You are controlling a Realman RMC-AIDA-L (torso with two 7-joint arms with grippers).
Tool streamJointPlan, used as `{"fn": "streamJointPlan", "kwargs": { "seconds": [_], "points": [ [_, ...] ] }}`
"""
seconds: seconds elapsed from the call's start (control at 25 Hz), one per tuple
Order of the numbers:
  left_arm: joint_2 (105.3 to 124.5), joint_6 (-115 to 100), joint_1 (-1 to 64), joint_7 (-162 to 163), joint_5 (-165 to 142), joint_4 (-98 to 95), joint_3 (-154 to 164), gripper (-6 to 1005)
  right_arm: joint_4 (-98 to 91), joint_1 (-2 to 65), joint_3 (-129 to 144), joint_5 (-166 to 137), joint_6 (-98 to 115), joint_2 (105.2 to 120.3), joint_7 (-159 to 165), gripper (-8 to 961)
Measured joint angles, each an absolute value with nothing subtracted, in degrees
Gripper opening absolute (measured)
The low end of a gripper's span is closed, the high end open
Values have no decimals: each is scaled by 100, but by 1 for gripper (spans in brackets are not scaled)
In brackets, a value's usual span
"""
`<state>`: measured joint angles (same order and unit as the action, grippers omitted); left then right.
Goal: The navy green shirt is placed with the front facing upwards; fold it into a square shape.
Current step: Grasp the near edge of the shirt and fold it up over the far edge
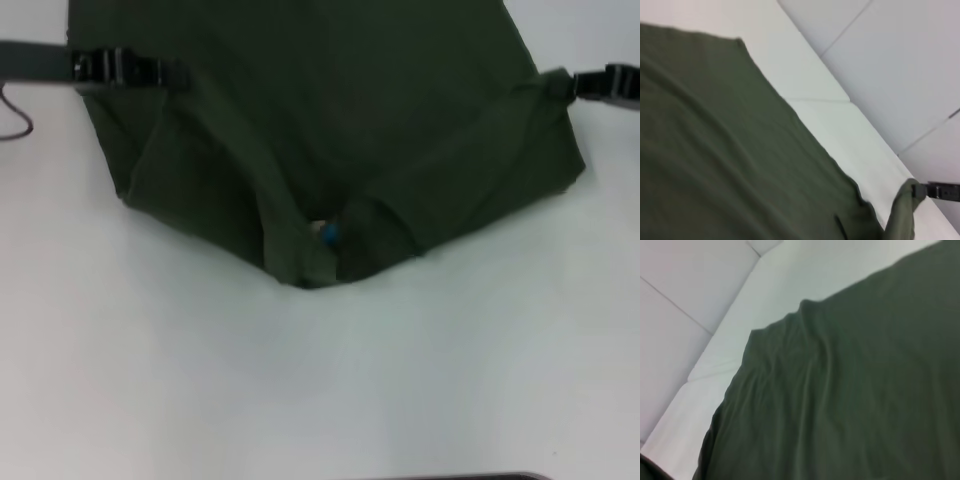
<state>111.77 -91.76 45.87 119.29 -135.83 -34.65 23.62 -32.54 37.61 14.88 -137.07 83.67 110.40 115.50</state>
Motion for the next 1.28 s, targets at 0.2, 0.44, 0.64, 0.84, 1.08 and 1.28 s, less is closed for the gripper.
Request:
{"fn": "streamJointPlan", "kwargs": {
  "seconds": [0.2, 0.44, 0.64, 0.84, 1.08, 1.28],
  "points": [
    [11202, -8831, 4742, 11985, -13424, -3452, 2355, -1, -3260, 4030, 1568, -13703, 8060, 11030, 11609, 36],
    [11205, -8495, 4796, 11989, -13067, -3394, 2348, -1, -3261, 4244, 1795, -13701, 7644, 11029, 11711, 36],
    [11225, -8078, 4800, 11994, -12880, -3342, 2359, -1, -3263, 4384, 1837, -13696, 7340, 11029, 11749, 36],
    [11244, -7689, 4812, 11996, -12846, -3279, 2368, -2, -3269, 4521, 1946, -13693, 7082, 11029, 11783, 35],
    [11264, -7322, 4841, 11993, -12828, -3237, 2362, -2, -3270, 4684, 2240, -13677, 6678, 11035, 11896, 35],
    [11363, -6968, 4844, 11977, -12775, -3224, 2387, -2, -3235, 4729, 2398, -13672, 6323, 11085, 11923, 35]
  ]
}}
